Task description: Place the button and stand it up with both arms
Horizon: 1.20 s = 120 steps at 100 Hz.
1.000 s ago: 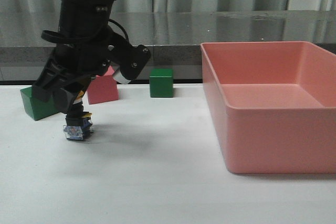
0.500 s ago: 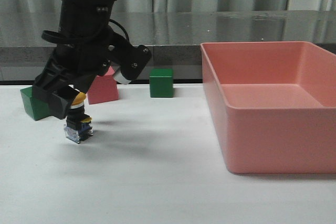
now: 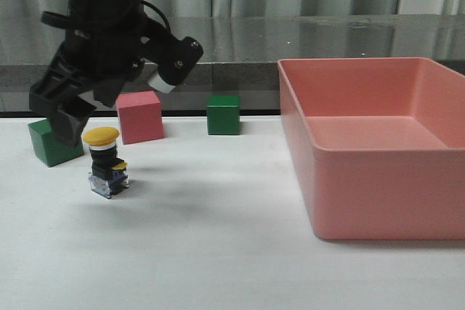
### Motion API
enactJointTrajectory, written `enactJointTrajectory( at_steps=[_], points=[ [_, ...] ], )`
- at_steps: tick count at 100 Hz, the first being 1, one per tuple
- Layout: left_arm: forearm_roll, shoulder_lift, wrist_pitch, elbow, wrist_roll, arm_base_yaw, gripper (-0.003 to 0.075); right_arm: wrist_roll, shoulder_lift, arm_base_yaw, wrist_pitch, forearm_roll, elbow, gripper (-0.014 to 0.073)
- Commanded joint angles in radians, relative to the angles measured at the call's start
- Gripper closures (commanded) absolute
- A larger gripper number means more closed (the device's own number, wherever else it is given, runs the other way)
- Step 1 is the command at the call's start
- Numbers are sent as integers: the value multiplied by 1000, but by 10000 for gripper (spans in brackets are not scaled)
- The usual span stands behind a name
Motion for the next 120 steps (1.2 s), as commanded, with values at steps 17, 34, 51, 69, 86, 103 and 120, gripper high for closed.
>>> enactJointTrajectory(
  at_steps=[17,34,51,69,86,103,120],
  points=[
    [31,-160,65,-26,-89,-4,211,0,3,-7,-91,5,-27,703],
    [80,-227,55,-26,-294,-4,470,0,3,-7,-93,5,-27,703],
    [103,-307,10,-26,-471,23,737,0,3,-7,-93,5,-27,703],
    [93,-424,-84,-24,-743,100,739,0,3,-7,-93,5,-27,703],
    [-25,-586,-326,44,-761,188,739,0,3,-7,-93,5,-27,703],
    [-137,-777,-607,235,-754,266,739,0,3,-7,-92,5,-27,703],
    [-203,-954,-835,516,-754,314,739,0,3,-7,-92,5,-27,703]
  ],
)
